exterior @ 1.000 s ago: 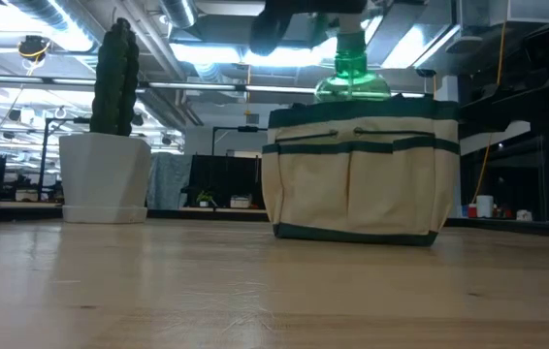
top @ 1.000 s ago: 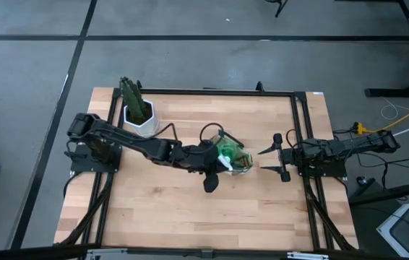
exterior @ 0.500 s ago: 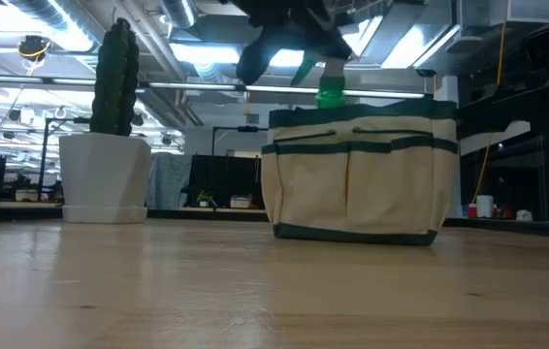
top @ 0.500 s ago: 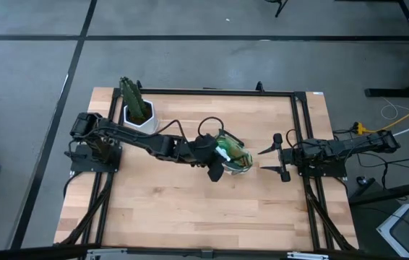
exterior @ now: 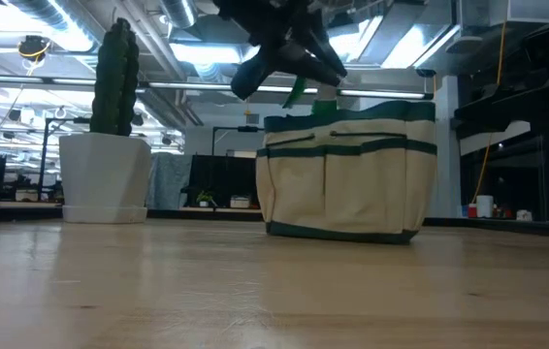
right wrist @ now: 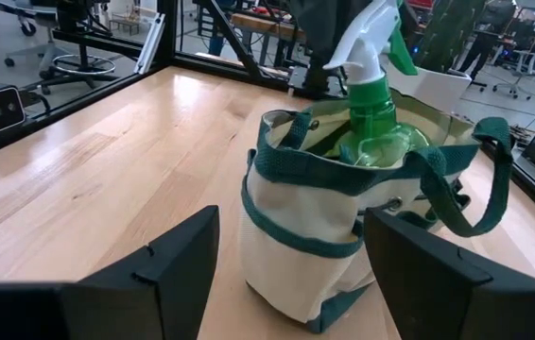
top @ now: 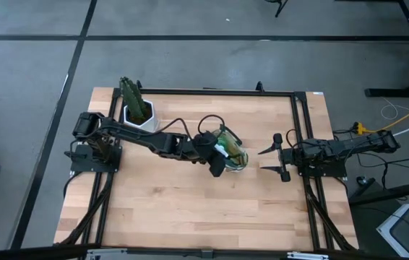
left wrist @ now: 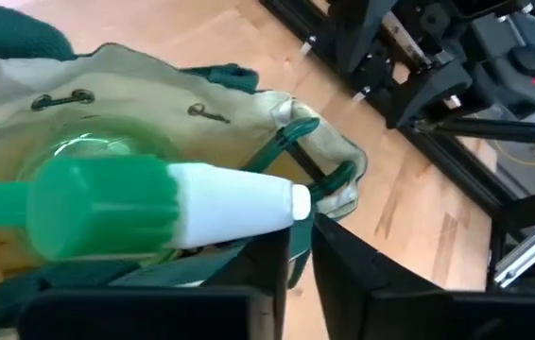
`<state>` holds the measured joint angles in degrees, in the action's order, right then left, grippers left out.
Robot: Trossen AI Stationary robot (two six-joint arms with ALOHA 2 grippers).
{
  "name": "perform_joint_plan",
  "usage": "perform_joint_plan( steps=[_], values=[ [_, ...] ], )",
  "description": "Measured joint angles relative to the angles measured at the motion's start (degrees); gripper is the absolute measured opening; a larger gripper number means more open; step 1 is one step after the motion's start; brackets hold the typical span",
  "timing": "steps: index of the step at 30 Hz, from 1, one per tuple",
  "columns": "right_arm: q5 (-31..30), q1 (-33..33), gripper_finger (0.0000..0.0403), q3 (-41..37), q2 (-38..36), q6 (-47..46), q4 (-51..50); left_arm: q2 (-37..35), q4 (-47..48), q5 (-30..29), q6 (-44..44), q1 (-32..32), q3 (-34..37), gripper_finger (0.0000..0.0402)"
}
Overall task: Pick & Place Garden tools in Gardening bag
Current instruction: Put the green spray bottle into the gardening bag
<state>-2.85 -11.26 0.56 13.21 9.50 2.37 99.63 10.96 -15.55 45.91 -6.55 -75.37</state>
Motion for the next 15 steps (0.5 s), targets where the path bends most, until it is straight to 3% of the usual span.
perform_joint_plan(
  steps=[5, 15],
  values=[
    [0.01, 0.0, 0.0265, 0.0, 0.0, 0.0, 0.0, 0.0, -3.66, 0.04, -0.6, 0.0, 0.0, 0.0085],
    [0.0, 0.0, 0.0265, 0.0, -0.02, 0.0, 0.0, -0.45, -12.29, 0.04, -11.08, -0.02, -0.01, 0.0166]
  ],
)
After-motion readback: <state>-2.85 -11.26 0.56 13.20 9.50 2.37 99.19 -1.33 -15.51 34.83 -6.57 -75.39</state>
